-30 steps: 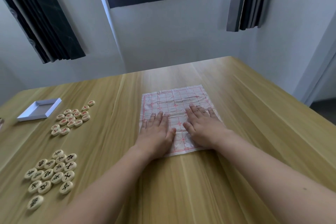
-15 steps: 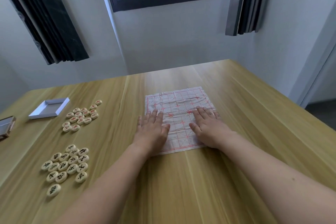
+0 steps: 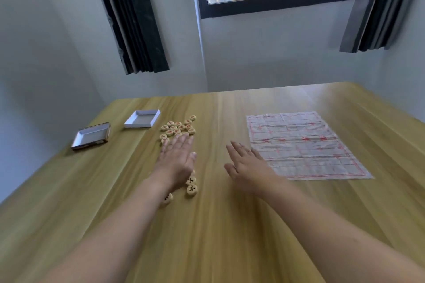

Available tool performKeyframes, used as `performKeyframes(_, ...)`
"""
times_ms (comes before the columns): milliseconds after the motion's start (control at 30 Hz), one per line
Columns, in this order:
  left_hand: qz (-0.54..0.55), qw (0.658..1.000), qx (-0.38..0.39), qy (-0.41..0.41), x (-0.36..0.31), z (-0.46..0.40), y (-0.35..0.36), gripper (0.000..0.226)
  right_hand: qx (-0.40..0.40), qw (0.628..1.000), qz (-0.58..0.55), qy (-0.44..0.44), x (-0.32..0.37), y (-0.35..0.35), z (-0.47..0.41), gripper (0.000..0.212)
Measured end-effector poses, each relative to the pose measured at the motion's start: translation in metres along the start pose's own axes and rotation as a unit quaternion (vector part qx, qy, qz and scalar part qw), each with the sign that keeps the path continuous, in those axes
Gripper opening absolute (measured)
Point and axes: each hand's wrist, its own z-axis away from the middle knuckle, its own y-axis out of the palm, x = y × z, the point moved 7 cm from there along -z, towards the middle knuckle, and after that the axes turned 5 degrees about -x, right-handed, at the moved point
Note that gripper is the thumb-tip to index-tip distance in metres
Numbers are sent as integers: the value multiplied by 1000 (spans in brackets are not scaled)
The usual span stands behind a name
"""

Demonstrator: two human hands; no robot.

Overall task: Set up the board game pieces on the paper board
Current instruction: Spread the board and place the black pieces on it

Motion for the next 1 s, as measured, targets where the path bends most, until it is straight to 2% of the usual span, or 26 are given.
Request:
performKeyframes(133,40,999,-10,-29,60,29,-17,72,-3,999,-9,-43,62,24,-14,59)
performKeyframes(300,68,997,15,-18,100,57,-3,74,15,997,9,-74,102,51,-27,60)
performKeyframes(500,32,996,75,35,104,68,20,73,46,994,33,-90,106,70,-41,62)
performKeyframes(667,6,996,63,68,103,70,20,70,59,987,39,-143,115,65,-57,57)
performKeyframes(767,-16,996,52,76,98,75,19,74,57,979,79,-180,119,64,-64,56)
performKeyframes(1000,-29,994,52,89,94,74,18,77,55,984,56,-159,113,72,-67,56)
